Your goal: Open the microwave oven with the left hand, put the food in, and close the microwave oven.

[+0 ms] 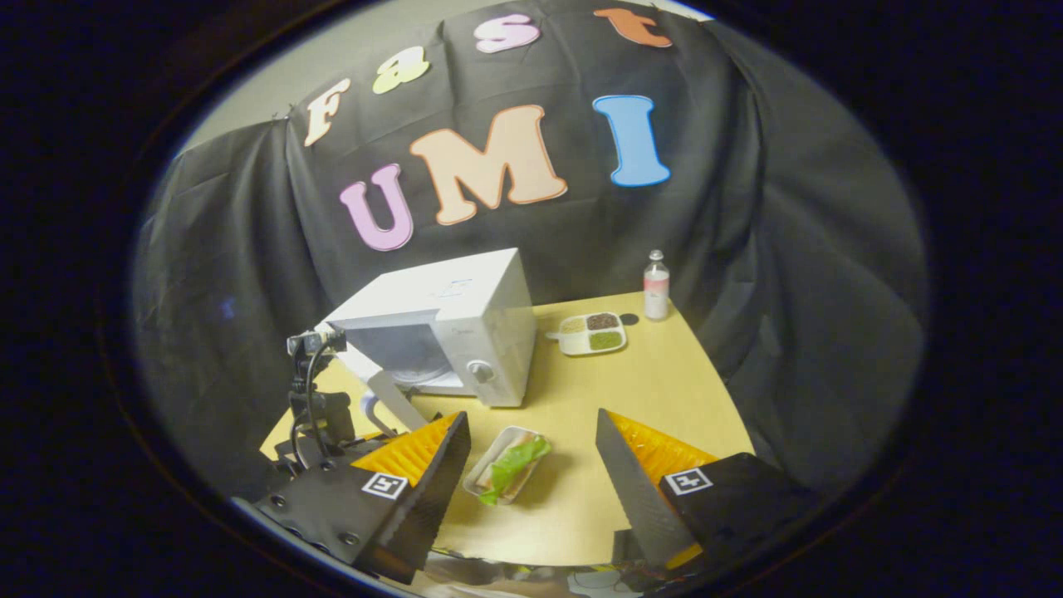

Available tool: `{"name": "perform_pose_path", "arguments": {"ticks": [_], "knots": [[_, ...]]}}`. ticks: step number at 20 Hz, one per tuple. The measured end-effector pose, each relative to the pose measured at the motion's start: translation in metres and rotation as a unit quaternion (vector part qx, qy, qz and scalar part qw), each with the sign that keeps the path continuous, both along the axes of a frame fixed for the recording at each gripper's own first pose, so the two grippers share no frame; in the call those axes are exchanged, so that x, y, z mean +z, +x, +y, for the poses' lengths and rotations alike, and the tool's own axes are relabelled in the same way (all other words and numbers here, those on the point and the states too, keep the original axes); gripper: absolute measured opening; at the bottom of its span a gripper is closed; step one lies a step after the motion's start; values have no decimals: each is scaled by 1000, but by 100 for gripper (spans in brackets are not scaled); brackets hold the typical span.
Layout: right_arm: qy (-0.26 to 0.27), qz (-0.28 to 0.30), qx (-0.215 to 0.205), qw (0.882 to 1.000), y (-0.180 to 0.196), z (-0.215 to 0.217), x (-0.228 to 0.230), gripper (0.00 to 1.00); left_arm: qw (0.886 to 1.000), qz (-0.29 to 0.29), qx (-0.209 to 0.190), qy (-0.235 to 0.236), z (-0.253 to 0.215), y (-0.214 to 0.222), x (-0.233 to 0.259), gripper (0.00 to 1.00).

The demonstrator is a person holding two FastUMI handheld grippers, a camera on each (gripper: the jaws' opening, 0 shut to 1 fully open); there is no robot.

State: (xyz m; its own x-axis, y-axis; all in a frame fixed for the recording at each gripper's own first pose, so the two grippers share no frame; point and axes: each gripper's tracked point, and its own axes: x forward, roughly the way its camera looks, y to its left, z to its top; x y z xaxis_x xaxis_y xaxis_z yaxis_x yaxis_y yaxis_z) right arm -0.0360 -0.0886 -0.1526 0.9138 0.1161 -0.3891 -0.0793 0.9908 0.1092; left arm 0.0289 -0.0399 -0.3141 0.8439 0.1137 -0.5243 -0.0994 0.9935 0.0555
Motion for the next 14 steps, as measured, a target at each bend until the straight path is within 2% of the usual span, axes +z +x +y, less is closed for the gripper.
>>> {"name": "perform_pose_path", "arguments": {"ticks": [1,2,3,4,5,6,7,8,10,11,14], "knots": [[2,3,6,1000,-2,6,-3,96,1000,-1,1,-2,4,-6,0,12],[3,6,12,1000,-3,12,-5,92,1000,-1,3,-5,8,-13,-1,13],[3,9,16,1000,-5,17,-9,92,1000,3,2,-6,11,-19,-2,15],[1,12,20,1000,-6,21,-12,96,1000,7,3,-5,16,-23,-3,17],[-2,16,24,1000,-6,26,-15,92,1000,13,5,-4,22,-27,-6,20],[-5,20,27,999,-8,33,-19,96,1000,16,5,-4,27,-33,-6,22],[-8,23,30,999,-9,39,-21,96,1000,16,5,-2,33,-35,-6,26],[-9,24,31,999,-12,45,-22,96,1000,17,8,1,39,-38,-7,25],[-12,25,32,999,-17,57,-23,96,1000,19,18,1,53,-45,-6,46],[-12,26,30,999,-18,64,-24,96,1000,20,21,0,59,-50,-6,63],[-7,27,24,999,-25,87,-24,96,999,38,15,2,81,-67,-9,86]]}}
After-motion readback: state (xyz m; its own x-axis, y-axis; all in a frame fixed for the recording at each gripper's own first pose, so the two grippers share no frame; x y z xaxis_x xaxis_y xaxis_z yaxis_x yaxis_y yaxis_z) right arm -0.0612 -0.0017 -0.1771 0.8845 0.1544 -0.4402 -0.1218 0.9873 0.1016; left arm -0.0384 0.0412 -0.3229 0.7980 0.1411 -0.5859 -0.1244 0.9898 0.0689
